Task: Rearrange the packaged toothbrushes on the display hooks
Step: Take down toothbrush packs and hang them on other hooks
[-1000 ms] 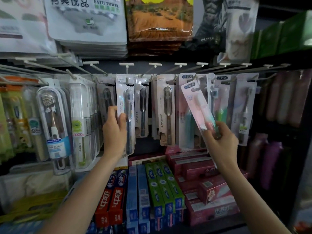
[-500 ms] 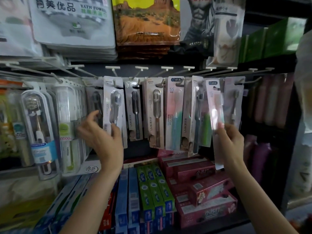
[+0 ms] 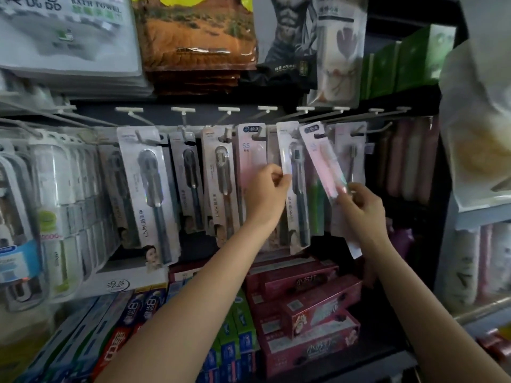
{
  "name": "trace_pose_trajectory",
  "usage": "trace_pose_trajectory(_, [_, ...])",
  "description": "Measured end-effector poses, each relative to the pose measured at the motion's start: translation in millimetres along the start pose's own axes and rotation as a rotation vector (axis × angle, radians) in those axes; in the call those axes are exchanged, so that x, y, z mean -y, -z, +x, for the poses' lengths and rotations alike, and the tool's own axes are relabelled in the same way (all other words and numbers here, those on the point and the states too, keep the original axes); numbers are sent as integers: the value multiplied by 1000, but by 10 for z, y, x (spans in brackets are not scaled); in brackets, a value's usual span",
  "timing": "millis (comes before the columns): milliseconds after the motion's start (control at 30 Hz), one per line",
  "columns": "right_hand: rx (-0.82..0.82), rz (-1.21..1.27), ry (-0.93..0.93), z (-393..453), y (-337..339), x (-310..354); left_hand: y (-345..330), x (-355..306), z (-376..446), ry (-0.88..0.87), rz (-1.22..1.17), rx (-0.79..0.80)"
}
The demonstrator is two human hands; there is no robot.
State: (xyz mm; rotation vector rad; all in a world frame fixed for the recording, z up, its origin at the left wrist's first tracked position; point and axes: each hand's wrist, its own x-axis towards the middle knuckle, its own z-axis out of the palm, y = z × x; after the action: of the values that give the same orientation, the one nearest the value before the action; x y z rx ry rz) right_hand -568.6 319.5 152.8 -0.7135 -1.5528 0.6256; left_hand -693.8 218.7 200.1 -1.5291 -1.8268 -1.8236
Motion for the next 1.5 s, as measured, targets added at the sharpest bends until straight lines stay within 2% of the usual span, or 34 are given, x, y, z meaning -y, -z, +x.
trace_pose_trajectory(133, [50,13,-23,176,11,-49,51,-2,24,-46,-19,25])
trace_pose_trajectory(300, [110,94,-106,195,-35,-183,162,14,-5,-141,33,-20])
trace_pose_trajectory(433, [163,124,-90,110,-175,-196,262,41,62,-186,103,-38])
trace_pose_trajectory(533, [237,104,-111,71,-270,-230,256,51,62,-102,-6,41])
trace_pose_trajectory(633, [294,46,-111,33,-279,-250,229,12,7,105,-341,244])
trace_pose_trajectory(667, [284,14,-105,22,-258,-243,228,-2,10,123,-385,274])
trace_pose_trajectory(767, [89,-66,28,50,-163,-154,216,-18,45,76,-349,272])
trace_pose_trajectory(833, [51,2,122,47,-95,17,179,5,45,56,-334,245])
trace_pose_trajectory(900, [235,141,184,22,-55,247,110,38,35,71,-363,228])
trace_pose_trajectory(967, [405,105,281,19,-71,365,46,66,18,141,-478,222])
trace_pose_trajectory(1067, [406,-44,399,36,-130,394,30,113,0,213,-598,218])
trace_pose_trajectory(1167, [415,6,388,-24,-164,340,127,170,-59,172,-528,281])
trace_pose_trajectory(1267, [420,148,330,-172,-201,282,339,274,-192,28,-229,319])
trace_pose_trajectory(1400, [463,146,374,-372,-387,367,824,430,-323,-206,175,13])
trace_pose_trajectory(1500, [539,76,400,-430,-682,520,1196,485,-331,-334,329,-212])
